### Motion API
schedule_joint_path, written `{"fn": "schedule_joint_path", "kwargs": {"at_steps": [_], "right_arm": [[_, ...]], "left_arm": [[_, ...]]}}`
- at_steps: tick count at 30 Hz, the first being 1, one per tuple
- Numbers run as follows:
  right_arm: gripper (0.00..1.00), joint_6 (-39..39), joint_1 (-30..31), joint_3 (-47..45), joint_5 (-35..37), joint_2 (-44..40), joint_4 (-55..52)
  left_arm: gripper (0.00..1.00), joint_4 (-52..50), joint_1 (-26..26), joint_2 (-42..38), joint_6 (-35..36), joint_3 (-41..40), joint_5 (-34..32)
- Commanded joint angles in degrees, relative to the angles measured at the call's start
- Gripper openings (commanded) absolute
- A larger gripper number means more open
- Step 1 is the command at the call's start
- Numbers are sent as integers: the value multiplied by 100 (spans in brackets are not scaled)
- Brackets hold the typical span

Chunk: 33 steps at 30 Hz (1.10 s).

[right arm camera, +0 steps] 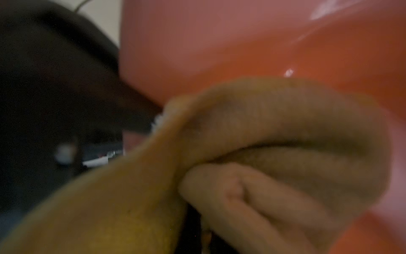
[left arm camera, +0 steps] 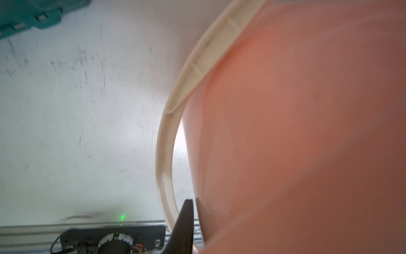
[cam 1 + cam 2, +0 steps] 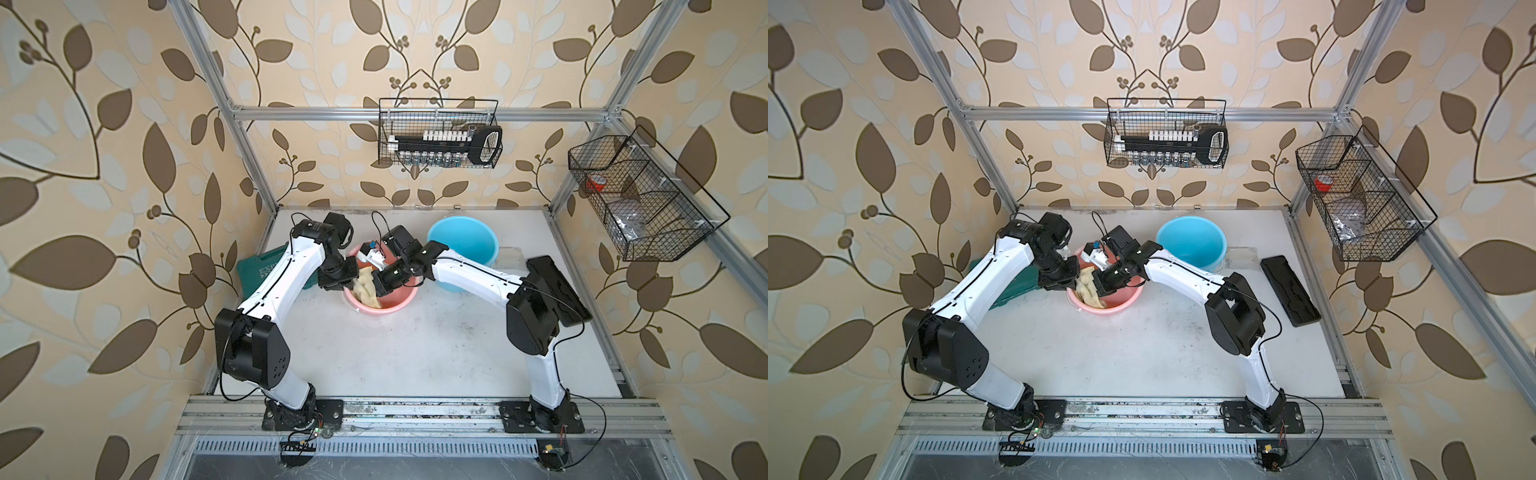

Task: Wipe the inside of the bucket with a cloth
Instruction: Wipe the dirt from the inside of the bucket.

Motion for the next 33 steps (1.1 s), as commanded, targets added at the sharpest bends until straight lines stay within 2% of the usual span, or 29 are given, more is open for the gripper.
{"fn": "schedule_joint_path", "kwargs": {"at_steps": [1,10,13,17,23,27,33], "right_arm": [[0,-712,122,-75,136,-285,-1406],[0,-1257,161,519,1830,-181,-3142],[0,-1220,157,894,2810,-44,-3716],[0,-1072,160,1537,4639,209,-4398],[0,-1189,149,2842,6005,666,-4449],[0,-1381,156,3827,6229,1148,-4203],[0,-1252,148,4111,6085,1367,-3164]], "left_arm": [[0,711,3,-41,71,272,-560],[0,963,3,-205,9,206,-924],[0,973,3,-262,35,176,-980],[0,1016,3,-339,81,66,-940],[0,856,3,-196,263,2,-512],[0,844,1,-265,310,-116,-293],[0,596,1,-228,480,-105,494]]}}
